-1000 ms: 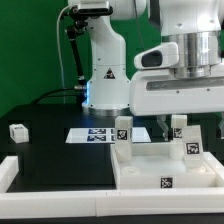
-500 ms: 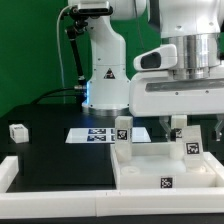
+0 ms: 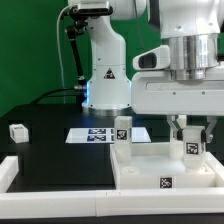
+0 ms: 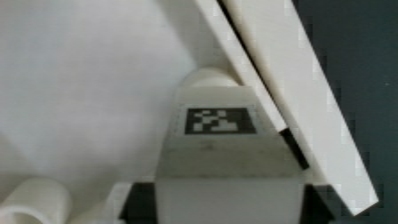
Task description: Assemble square table
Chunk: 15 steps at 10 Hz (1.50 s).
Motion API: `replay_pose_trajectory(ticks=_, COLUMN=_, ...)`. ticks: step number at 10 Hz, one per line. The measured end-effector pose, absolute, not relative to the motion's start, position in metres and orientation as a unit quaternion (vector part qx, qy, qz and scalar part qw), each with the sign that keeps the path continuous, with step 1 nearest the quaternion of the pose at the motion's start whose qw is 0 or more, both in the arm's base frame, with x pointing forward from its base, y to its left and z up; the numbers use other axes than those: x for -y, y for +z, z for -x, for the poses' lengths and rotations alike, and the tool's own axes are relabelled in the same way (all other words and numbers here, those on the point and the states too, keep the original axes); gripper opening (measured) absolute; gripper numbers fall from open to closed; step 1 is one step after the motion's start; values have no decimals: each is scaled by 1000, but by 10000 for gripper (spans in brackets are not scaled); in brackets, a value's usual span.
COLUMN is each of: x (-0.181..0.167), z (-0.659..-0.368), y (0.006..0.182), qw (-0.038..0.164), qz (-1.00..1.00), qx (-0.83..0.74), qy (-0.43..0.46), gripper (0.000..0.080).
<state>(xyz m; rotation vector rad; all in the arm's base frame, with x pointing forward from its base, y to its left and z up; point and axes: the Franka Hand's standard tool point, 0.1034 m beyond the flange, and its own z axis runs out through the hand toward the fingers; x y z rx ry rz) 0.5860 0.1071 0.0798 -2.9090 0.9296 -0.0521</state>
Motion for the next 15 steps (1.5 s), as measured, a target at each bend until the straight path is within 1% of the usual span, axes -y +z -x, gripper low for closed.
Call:
replay_pose_trajectory(ticks=4, x=-110, z=-591, y=79, qw=53, qz=828, qx=-558, qy=-7, gripper=290)
replay_pose_trajectory(ticks=5, x=-114, z=-593, y=79, qw=61, qz=789, qx=-611, qy=-11, gripper=290)
replay_pose_trajectory(ticks=6, x=-120, z=-599, y=80, qw=76, qz=745, qx=-662, qy=-22, gripper=290)
replay_pose_trajectory(ticks=7, x=-123, z=-605, y=81, qw=91, qz=714, qx=-693, qy=-36, gripper=290)
replay_pose_trajectory(ticks=8, x=-123, z=-609, y=81, qw=102, qz=668, qx=-736, qy=-40, gripper=290)
replay_pose_trajectory(ticks=11, x=-123, z=-609, y=81, qw=105, qz=661, qx=-742, qy=-40, gripper=291)
replay_pose_trajectory(ticks=12, x=-125, z=-608, y=81, qw=103, qz=676, qx=-729, qy=-42, gripper=480)
replay_pose_trajectory(ticks=13, x=-135, z=-603, y=79, qw=88, qz=700, qx=-708, qy=-39, gripper=480)
replay_pose_trajectory(ticks=14, x=-146, z=-600, y=81, qw=59, qz=753, qx=-654, qy=-32, gripper=611)
replay_pose_trajectory(ticks=15, x=-151, z=-605, y=85, qw=43, qz=802, qx=-594, qy=-36, gripper=638)
